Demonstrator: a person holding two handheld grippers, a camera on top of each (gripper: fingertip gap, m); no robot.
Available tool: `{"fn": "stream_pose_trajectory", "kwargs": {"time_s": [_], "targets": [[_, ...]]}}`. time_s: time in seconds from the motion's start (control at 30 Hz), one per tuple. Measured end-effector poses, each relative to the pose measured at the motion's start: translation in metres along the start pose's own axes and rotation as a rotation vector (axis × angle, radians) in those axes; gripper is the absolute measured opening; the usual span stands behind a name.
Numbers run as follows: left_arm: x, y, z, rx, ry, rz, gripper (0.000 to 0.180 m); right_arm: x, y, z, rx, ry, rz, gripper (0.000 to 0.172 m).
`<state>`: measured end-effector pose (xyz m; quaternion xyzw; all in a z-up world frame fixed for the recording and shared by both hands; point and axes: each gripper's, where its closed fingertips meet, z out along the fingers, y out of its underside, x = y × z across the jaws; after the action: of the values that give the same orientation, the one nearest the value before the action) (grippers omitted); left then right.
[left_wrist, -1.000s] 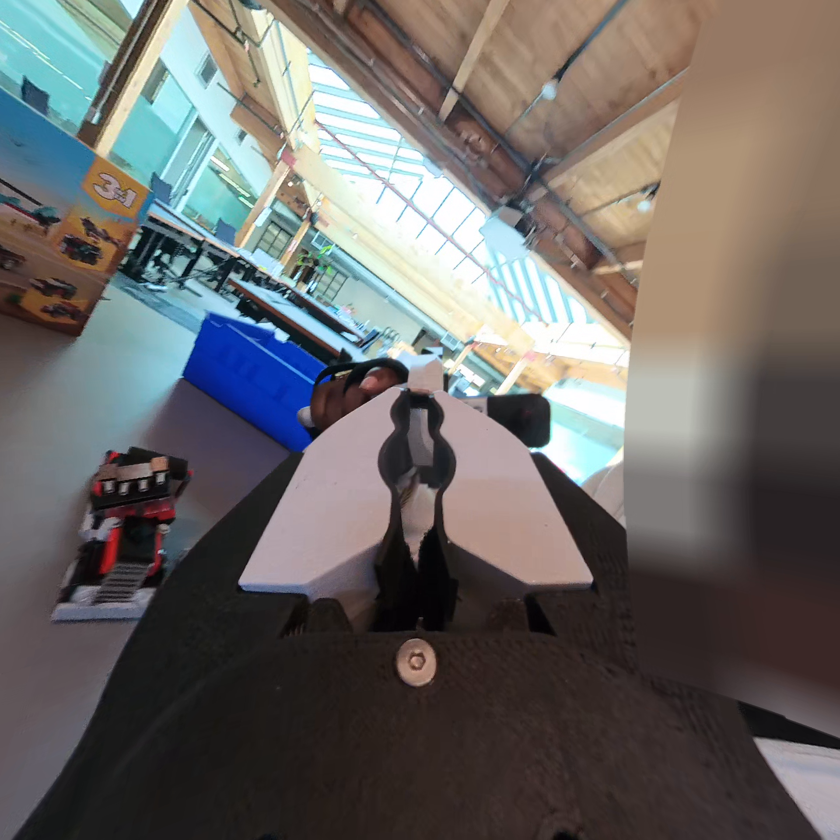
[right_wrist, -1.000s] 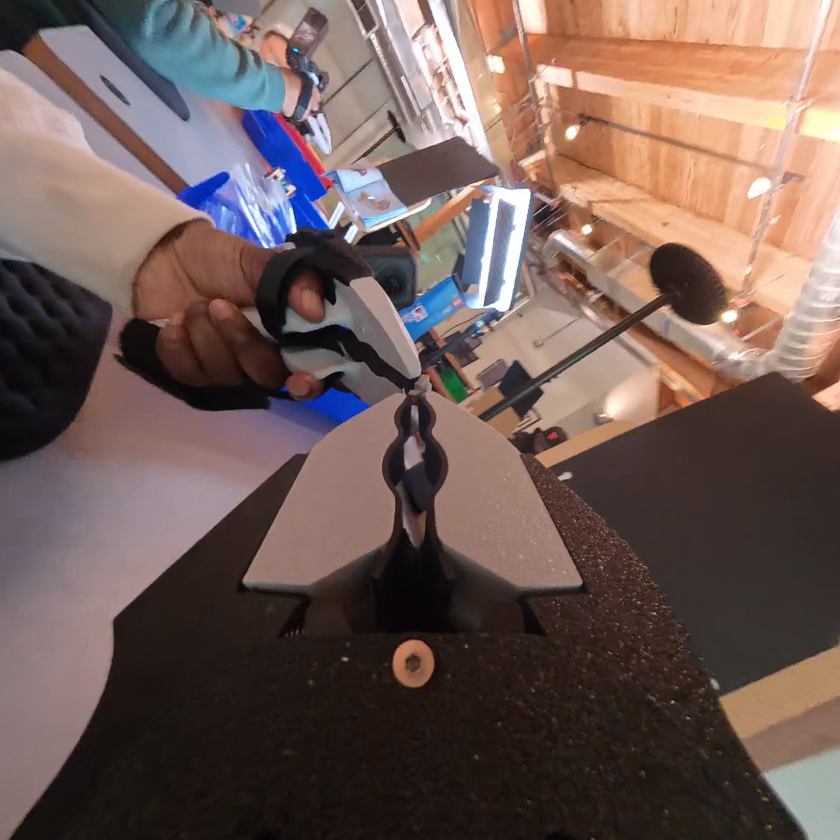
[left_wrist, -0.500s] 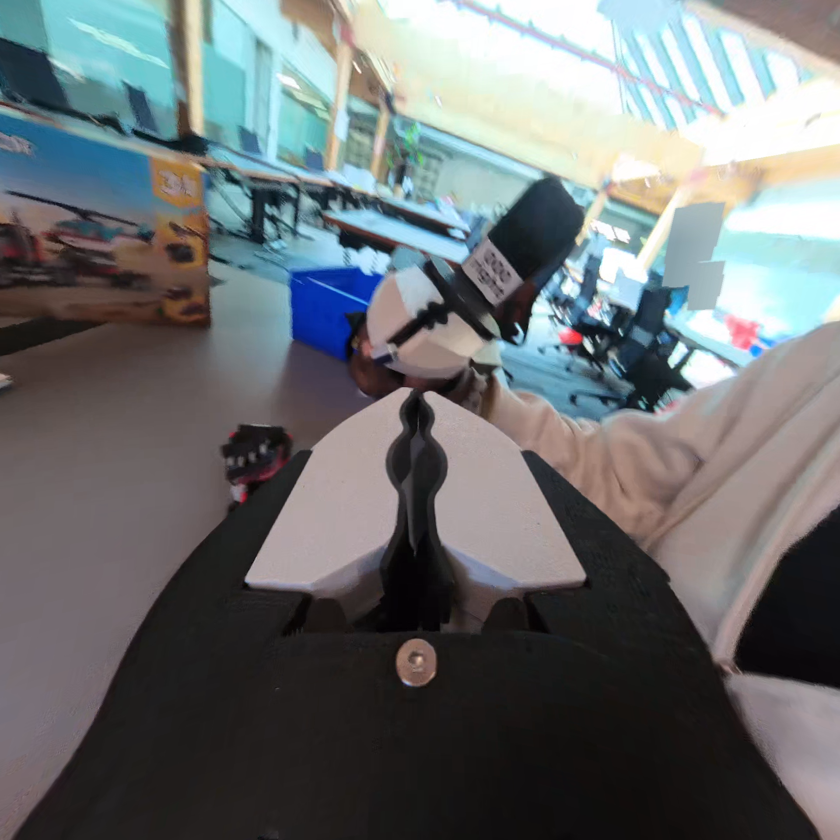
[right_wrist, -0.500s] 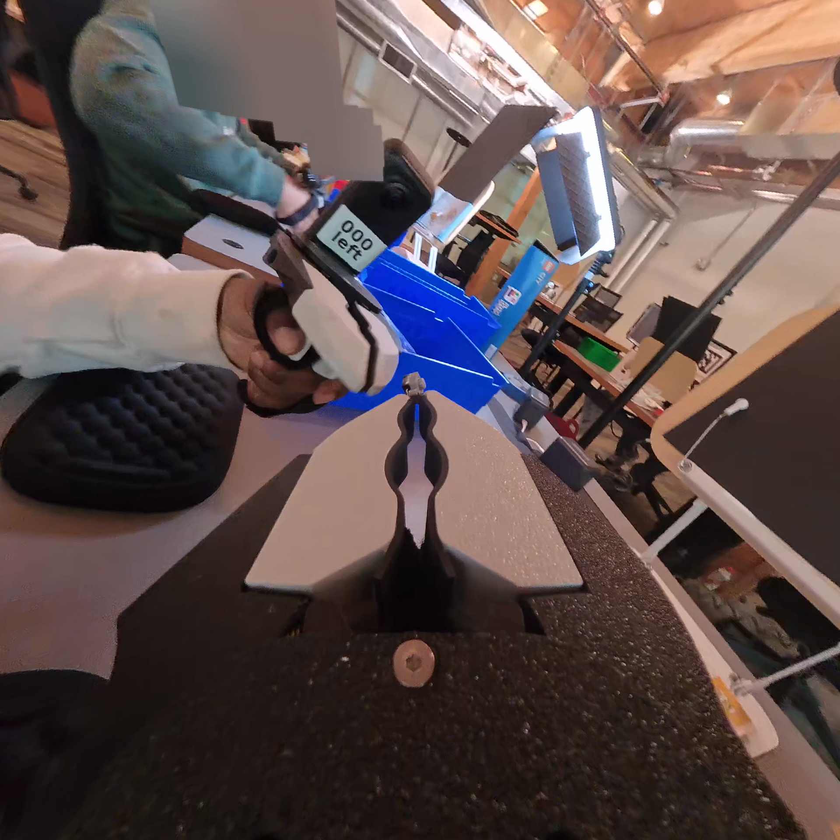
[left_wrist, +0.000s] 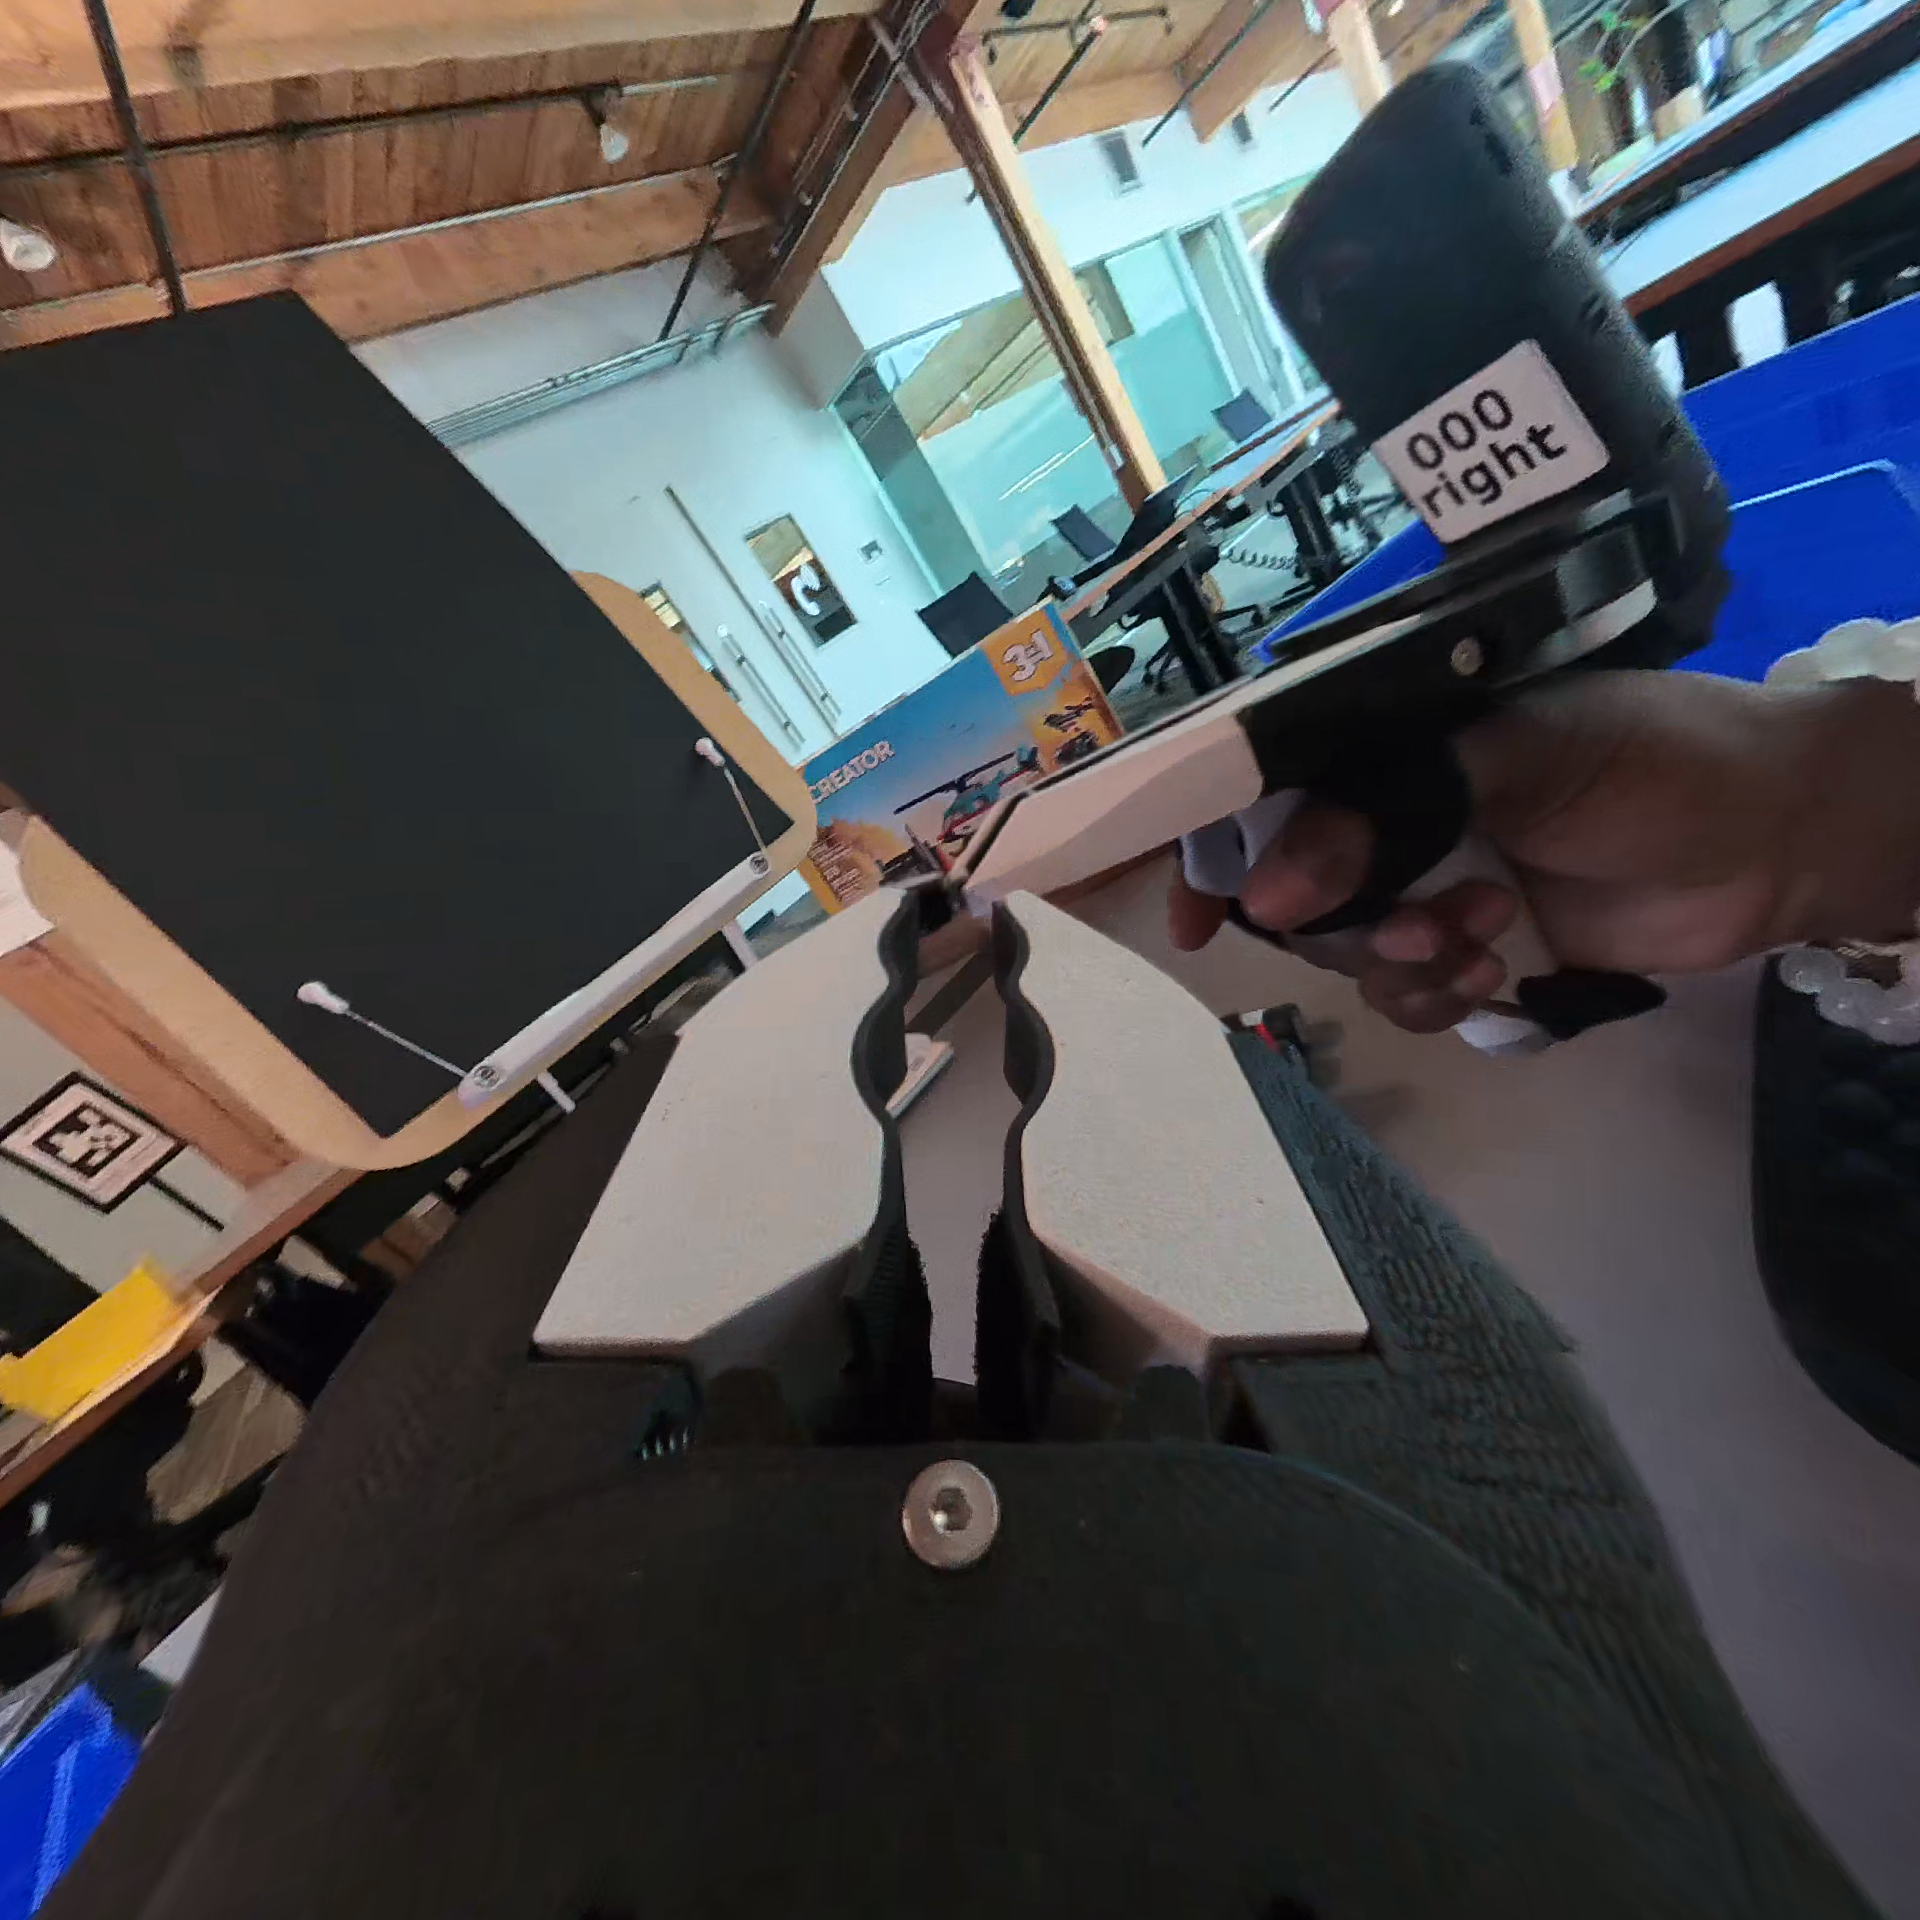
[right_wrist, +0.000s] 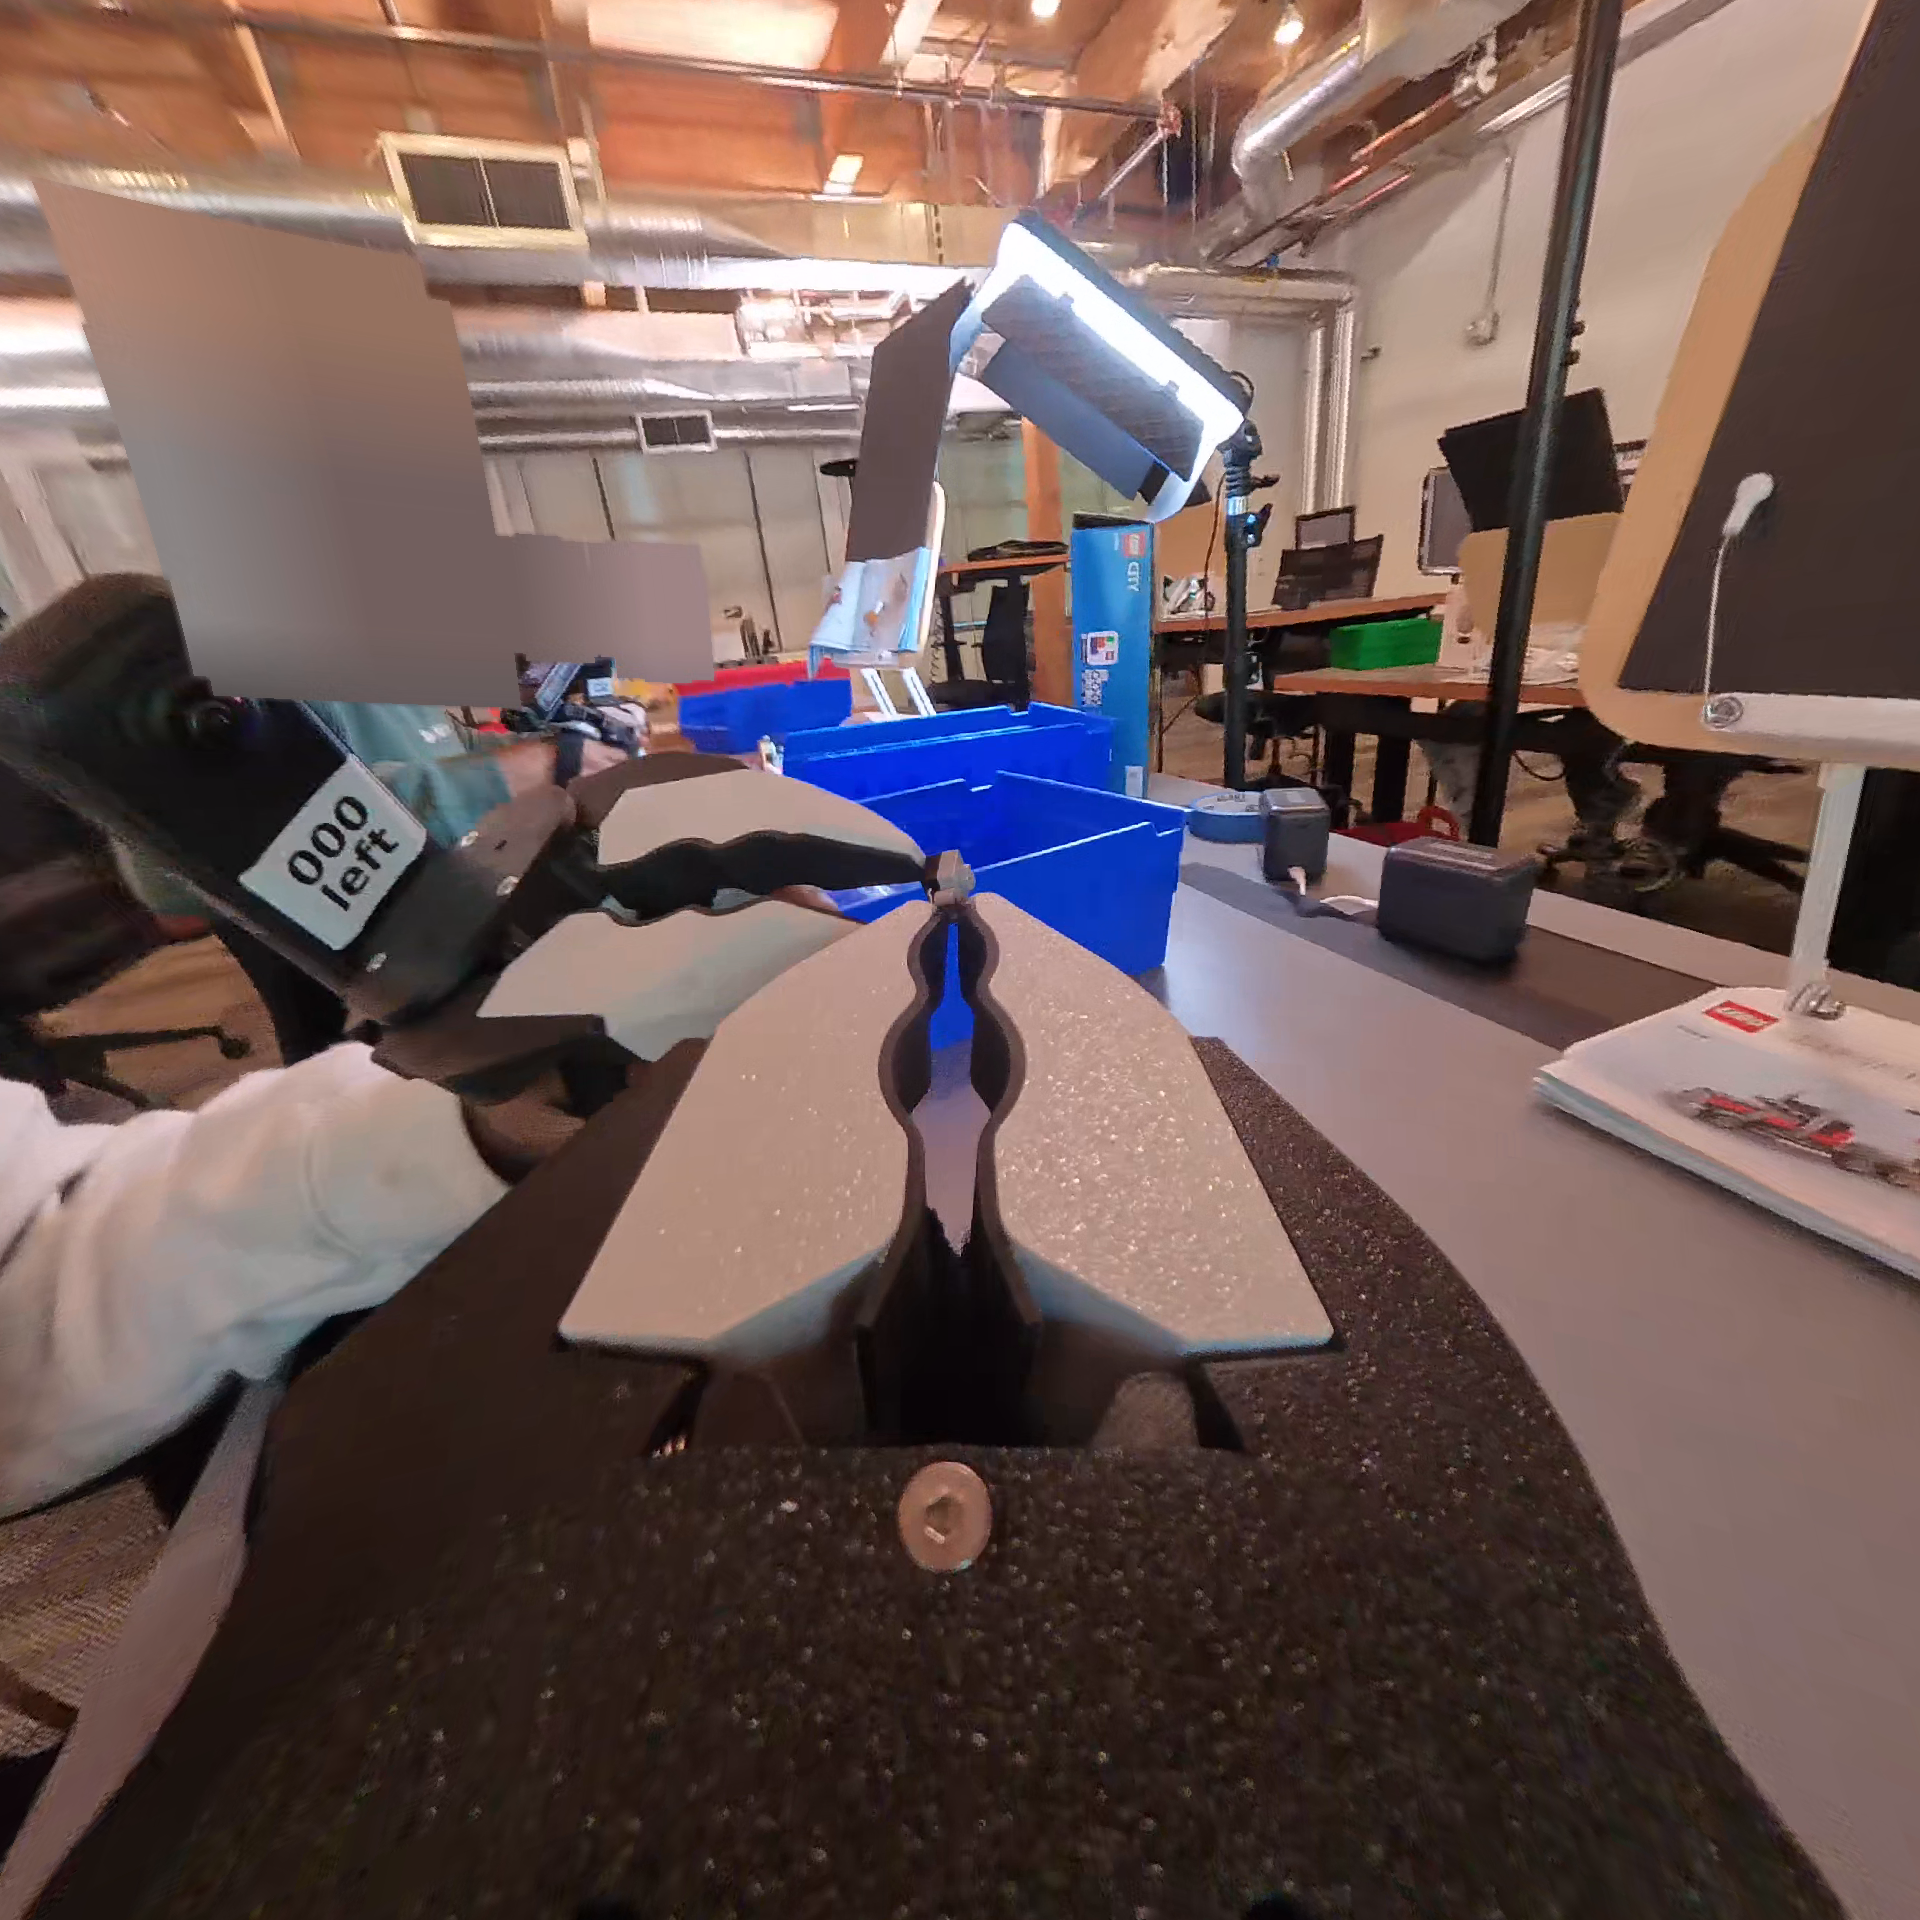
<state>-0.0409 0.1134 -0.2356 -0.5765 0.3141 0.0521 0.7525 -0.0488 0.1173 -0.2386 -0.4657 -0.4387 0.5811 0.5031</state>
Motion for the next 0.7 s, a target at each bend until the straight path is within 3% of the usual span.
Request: {"fn": "stream_pose_trajectory", "kwargs": {"time_s": [0.13,0.23,0.4,0.7], "targets": [[-0.005,0.006,-0.001,-0.029,-0.005,0.082,0.019,0.002,0.001,-0.002,-0.004,-0.025,0.085,0.002],[-0.004,0.014,-0.002,-0.075,-0.031,0.345,0.023,0.006,0.011,-0.001,-0.055,-0.044,0.192,0.002],[-0.002,0.025,0.001,-0.145,-0.098,0.68,0.025,0.012,0.023,-0.001,-0.125,-0.015,0.211,0.002],[0.0,0.04,0.003,-0.247,-0.149,1.046,0.012,0.01,0.036,0.002,-0.19,-0.025,0.226,0.002]]}}
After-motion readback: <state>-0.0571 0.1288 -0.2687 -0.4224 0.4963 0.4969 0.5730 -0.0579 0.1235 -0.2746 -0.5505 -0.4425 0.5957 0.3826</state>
